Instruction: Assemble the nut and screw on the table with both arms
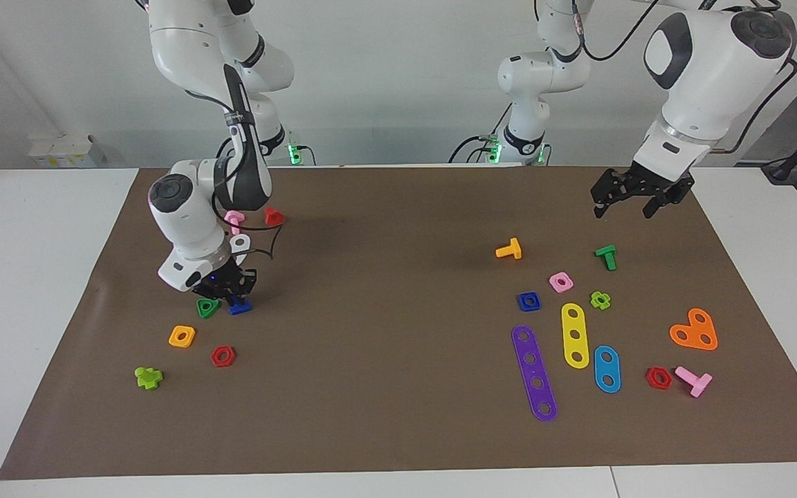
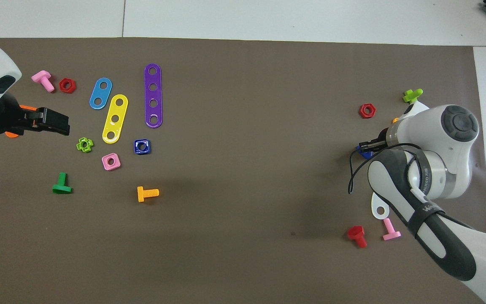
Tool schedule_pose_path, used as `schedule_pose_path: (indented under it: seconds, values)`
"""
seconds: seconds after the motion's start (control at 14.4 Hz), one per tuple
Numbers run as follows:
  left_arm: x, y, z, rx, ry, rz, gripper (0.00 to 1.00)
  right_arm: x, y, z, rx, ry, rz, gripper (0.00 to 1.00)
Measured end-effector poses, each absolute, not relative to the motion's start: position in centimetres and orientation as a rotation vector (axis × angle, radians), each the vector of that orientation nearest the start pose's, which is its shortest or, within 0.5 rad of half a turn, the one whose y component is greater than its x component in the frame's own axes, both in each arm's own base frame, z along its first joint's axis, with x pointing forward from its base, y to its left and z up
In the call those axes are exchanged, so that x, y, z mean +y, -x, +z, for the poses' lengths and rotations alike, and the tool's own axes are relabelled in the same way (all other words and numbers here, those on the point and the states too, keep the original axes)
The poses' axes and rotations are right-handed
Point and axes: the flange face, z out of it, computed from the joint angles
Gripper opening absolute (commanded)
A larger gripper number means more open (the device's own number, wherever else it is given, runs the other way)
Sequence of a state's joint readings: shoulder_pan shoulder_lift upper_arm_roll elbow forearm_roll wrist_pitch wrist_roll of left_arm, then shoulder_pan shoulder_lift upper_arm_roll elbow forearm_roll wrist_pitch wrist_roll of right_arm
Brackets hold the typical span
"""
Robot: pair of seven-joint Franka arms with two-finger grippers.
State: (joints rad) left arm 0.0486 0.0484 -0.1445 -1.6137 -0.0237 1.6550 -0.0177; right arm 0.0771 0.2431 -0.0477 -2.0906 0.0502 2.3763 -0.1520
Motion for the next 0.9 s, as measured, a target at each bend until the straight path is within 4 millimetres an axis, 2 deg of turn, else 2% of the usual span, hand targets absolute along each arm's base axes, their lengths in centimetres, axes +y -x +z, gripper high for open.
schedule_pose_path:
  seconds: [0.14, 0.21, 0.35, 0.42, 0.56, 0.63, 0.76, 0.9]
  values:
    - [-5.6, -57.2, 58.4, 0.120, 3.169, 0.013, 1.00, 1.9, -58.7, 31.8, -0.204, 3.106, -0.083, 0.00]
    - [-5.6, -57.2, 58.4, 0.120, 3.169, 0.013, 1.00, 2.0, -59.1, 32.9, -0.171, 3.105, -0.084, 0.00]
    - [-5.6, -57.2, 58.4, 0.121, 3.169, 0.013, 1.00, 3.2, -60.4, 36.8, -0.062, 3.100, -0.087, 0.00]
    - [-5.6, -57.2, 58.4, 0.121, 3.170, 0.012, 1.00, 4.8, -61.1, 39.3, 0.002, 3.094, -0.096, 0.00]
    - [-5.6, -57.2, 58.5, 0.121, 3.170, 0.010, 1.00, 10.6, -61.6, 43.2, 0.124, 3.069, -0.148, 0.00]
    - [-5.6, -57.3, 58.5, 0.123, 3.170, 0.003, 1.00, 13.9, -61.3, 44.0, 0.174, 3.053, -0.167, 0.00]
    - [-5.9, -57.3, 58.4, 0.129, 3.170, -0.010, 1.00, 20.2, -60.0, 43.9, 0.225, 3.030, -0.179, 0.00]
    - [-6.2, -57.3, 57.8, 0.135, 3.171, 0.003, 1.00, 25.3, -59.1, 42.9, 0.277, 3.005, -0.194, 0.00]
